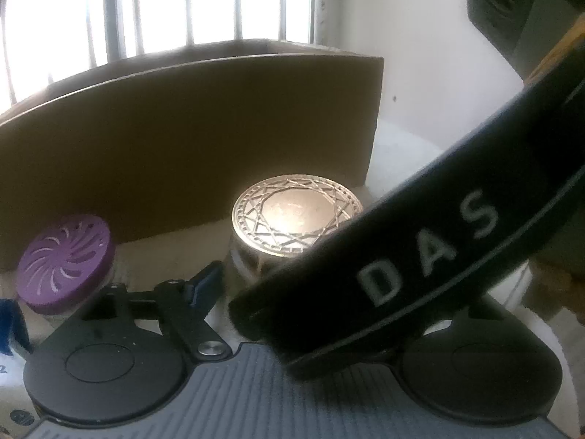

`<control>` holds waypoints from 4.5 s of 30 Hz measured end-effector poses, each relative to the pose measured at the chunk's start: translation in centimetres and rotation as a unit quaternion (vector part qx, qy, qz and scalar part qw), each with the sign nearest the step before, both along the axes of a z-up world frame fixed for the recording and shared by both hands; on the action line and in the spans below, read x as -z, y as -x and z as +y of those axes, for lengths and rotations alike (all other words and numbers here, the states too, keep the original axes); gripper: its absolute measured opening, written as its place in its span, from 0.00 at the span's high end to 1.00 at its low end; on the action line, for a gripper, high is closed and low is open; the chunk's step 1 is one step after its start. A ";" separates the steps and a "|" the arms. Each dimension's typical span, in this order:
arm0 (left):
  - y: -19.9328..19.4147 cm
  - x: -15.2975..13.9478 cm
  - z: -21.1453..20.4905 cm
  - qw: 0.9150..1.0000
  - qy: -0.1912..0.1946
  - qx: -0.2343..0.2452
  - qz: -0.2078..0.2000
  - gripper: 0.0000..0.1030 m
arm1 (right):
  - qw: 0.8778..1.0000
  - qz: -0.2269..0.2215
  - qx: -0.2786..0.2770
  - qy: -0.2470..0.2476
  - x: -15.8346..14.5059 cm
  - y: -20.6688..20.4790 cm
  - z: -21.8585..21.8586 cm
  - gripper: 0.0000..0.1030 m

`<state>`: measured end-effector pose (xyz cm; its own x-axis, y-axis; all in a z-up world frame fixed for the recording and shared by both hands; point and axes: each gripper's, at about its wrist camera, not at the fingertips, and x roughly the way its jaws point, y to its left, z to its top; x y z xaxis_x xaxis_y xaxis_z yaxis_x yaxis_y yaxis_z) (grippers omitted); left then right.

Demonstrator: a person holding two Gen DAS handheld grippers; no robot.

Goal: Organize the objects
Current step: 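Adjust the right gripper's hold on the jar and start lifting it, then lift the jar with the right gripper over the cardboard box, then lower the jar into the cardboard box and open the right gripper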

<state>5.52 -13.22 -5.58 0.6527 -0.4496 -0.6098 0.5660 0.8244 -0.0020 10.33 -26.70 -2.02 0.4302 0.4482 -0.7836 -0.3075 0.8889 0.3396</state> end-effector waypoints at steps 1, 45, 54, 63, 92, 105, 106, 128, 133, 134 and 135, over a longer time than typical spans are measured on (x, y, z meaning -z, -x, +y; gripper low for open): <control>0.0 0.0 -0.1 1.000 0.001 0.000 0.000 0.25 | 1.000 0.000 -0.002 0.002 0.0 0.0 0.1 0.21; 0.4 -3.5 0.3 0.999 0.004 -0.028 -0.027 0.26 | 0.999 -0.032 -0.007 -0.004 -3.4 3.2 1.3 0.23; 4.4 -5.9 0.9 0.998 0.007 -0.037 -0.047 0.26 | 0.998 -0.053 -0.015 -0.002 -5.6 5.2 1.9 0.23; 5.9 -8.6 0.8 0.997 0.002 -0.043 -0.063 0.26 | 0.998 -0.066 -0.024 0.000 -8.5 6.4 2.0 0.23; -8.5 -16.7 -1.9 0.997 -0.048 -0.009 -0.054 0.26 | 0.998 -0.046 -0.021 -0.024 -14.5 -7.6 0.4 0.23; -17.7 -13.5 -3.4 0.996 -0.084 0.018 0.007 0.25 | 0.999 0.006 -0.017 -0.046 -9.1 -17.3 -1.0 0.23; -18.0 -13.3 -3.5 0.996 -0.089 0.022 0.008 0.25 | 0.999 0.009 -0.014 -0.045 -8.7 -17.9 -1.1 0.24; -23.6 -12.3 -6.0 0.991 -0.094 0.064 0.078 0.24 | 0.996 0.060 -0.023 0.061 -2.2 -23.6 0.9 0.25; -24.1 -12.1 -5.5 0.989 -0.090 0.050 0.102 0.21 | 0.993 0.081 -0.023 0.077 -1.7 -23.5 0.9 0.25; -24.2 -12.1 -5.4 0.989 -0.086 0.048 0.109 0.21 | 0.993 0.091 -0.021 0.078 -1.4 -23.5 0.7 0.24; -24.3 -12.1 -5.3 0.989 -0.083 0.046 0.115 0.21 | 0.993 0.096 -0.018 0.073 -1.5 -23.5 0.5 0.24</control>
<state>29.82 -18.56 6.52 0.4491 -0.3827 -0.8074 0.6395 0.7687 -0.0087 33.86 -26.20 -0.57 0.2536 0.3368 -0.9068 -0.2815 0.9225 0.2639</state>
